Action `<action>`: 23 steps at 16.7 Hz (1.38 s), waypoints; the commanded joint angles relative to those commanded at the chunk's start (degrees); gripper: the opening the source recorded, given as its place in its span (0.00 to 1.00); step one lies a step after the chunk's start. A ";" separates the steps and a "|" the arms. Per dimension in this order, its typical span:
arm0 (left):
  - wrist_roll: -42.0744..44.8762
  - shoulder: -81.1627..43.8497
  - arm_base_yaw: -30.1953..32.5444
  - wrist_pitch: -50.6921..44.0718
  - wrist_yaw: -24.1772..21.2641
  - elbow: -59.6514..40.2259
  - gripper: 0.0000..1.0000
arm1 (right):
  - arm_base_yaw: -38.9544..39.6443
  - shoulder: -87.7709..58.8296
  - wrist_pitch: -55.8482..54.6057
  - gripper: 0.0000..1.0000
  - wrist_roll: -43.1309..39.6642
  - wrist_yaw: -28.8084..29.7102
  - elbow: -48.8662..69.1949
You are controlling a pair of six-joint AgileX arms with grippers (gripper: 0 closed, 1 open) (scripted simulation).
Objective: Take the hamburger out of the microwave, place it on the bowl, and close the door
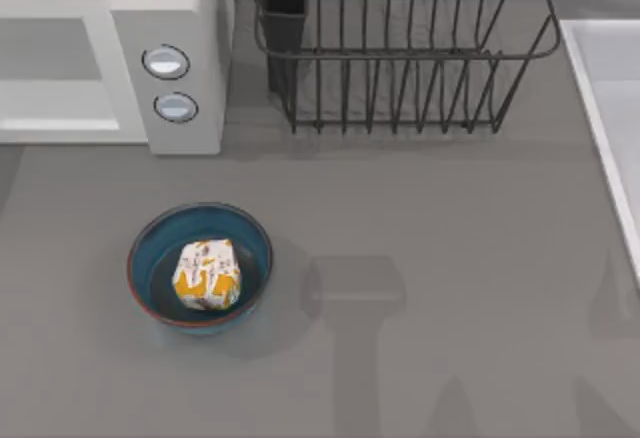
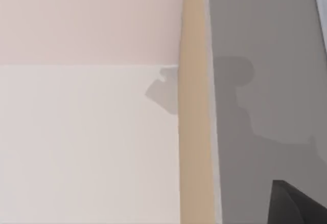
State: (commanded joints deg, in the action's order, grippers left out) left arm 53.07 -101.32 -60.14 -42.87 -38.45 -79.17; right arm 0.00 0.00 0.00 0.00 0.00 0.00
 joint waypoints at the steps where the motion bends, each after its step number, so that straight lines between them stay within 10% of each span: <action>1: 0.01 -0.47 -0.01 1.30 -0.01 1.05 0.00 | 0.00 0.00 0.00 1.00 0.00 0.00 0.00; 23: -8.41 8.02 7.75 29.17 3.60 32.60 0.00 | 0.00 0.00 0.00 1.00 0.00 0.00 0.00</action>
State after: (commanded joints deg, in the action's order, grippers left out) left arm 44.66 -93.30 -52.39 -13.70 -34.85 -46.57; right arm 0.00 0.00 0.00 0.00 0.00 0.00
